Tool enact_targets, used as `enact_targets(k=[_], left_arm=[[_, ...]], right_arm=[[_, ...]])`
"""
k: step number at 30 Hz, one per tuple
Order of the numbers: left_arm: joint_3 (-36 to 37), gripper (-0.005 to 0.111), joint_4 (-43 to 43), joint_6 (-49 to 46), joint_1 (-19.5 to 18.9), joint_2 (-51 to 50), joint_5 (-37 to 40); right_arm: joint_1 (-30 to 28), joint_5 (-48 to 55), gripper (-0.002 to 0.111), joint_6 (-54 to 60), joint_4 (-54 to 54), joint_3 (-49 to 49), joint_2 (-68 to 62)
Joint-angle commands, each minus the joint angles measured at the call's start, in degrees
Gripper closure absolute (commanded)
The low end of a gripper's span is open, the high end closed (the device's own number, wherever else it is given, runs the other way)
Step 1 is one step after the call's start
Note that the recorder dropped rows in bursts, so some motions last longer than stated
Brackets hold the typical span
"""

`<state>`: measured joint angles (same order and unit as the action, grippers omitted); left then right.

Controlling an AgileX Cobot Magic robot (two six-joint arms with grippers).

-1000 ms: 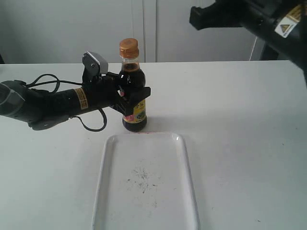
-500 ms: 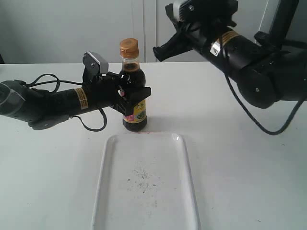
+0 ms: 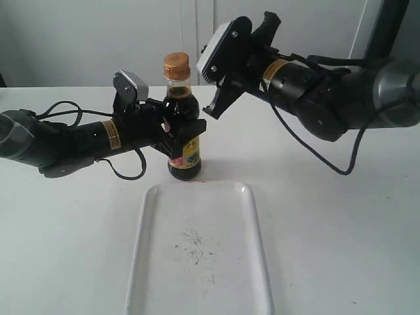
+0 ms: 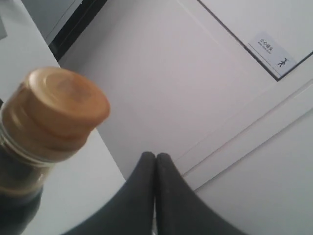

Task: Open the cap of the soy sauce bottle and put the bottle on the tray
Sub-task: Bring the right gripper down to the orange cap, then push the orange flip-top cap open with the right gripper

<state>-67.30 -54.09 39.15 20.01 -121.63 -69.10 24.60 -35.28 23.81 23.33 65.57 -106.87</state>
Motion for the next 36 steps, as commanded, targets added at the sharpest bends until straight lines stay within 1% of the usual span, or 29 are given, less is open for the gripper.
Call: enact_targets(k=[1, 4, 13, 17, 32, 36], left_arm=[[-0.12, 0.107, -1.04, -0.41, 0.09, 0.01, 0.69], [-0.12, 0.107, -1.04, -0.41, 0.09, 0.01, 0.69], [-0.12, 0.107, -1.42, -0.41, 0.09, 0.01, 0.69], [-0.12, 0.107, -1.52, -0.41, 0.09, 0.01, 0.69], [-0.12, 0.107, -1.72, -0.41, 0.09, 0.01, 0.69], [-0.12, 0.107, -1.78, -0.41, 0.09, 0.01, 0.69]], right_arm=[[-0.01, 1.07, 0.108, 1.92, 6.09, 2.29, -1.45], [-0.01, 1.35, 0.108, 1.82, 8.09, 3.41, -2.63], [-0.01, 1.48, 0.108, 1.59, 8.09, 3.96, -3.51], [-0.01, -0.19, 0.108, 1.49, 8.48, 3.96, -3.51], [1.61, -1.39, 0.108, 1.94, 8.98, 4.24, -3.51], [1.61, -2.04, 0.108, 1.34, 11.77, 4.24, -3.51]])
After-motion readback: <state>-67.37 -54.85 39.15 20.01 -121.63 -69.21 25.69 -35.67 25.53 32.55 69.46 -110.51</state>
